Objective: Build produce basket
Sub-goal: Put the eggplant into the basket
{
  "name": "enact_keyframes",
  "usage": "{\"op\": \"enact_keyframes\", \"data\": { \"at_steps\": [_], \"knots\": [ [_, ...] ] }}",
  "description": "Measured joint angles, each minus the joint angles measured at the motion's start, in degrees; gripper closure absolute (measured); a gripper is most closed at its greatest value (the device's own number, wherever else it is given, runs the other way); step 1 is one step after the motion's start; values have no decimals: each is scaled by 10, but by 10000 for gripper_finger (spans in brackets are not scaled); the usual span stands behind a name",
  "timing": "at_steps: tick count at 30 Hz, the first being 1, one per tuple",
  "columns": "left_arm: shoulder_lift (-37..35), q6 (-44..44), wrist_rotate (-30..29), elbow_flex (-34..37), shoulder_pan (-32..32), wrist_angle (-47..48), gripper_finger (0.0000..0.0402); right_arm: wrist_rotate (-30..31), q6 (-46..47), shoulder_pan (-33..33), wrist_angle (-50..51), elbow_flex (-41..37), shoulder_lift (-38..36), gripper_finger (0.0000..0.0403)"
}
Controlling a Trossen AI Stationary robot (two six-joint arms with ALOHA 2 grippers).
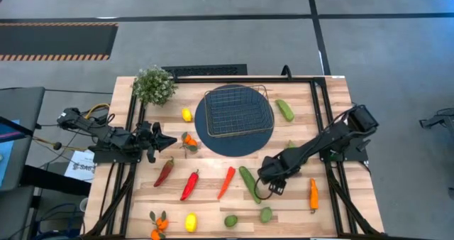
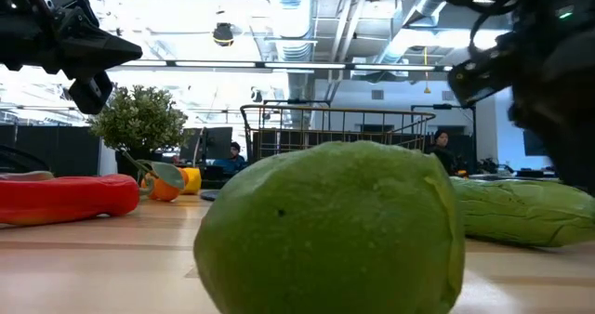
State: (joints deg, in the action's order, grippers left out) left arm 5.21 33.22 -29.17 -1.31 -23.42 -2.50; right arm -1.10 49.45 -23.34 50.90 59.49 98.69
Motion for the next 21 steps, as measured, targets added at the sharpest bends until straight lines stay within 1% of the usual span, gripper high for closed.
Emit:
{"op": "enact_keyframes", "data": {
  "at_steps": [2, 8, 12, 15, 21],
  "knots": [
    [0, 0, 0, 0, 0, 0, 401, 18, -1, 2, 10, 14, 2, 149],
    [0, 3, 0, 0, 0, 0, 401, 28, -7, 7, 31, 83, 2, 149],
    [0, 3, 0, 0, 0, 0, 401, 71, -21, 6, 57, 124, 1, 149],
    [0, 2, 0, 0, 0, 0, 401, 93, -22, 10, 64, 130, 1, 149],
    [0, 2, 1, 0, 0, 0, 402, 94, -10, 21, 54, 112, 1, 149]
  ]
}}
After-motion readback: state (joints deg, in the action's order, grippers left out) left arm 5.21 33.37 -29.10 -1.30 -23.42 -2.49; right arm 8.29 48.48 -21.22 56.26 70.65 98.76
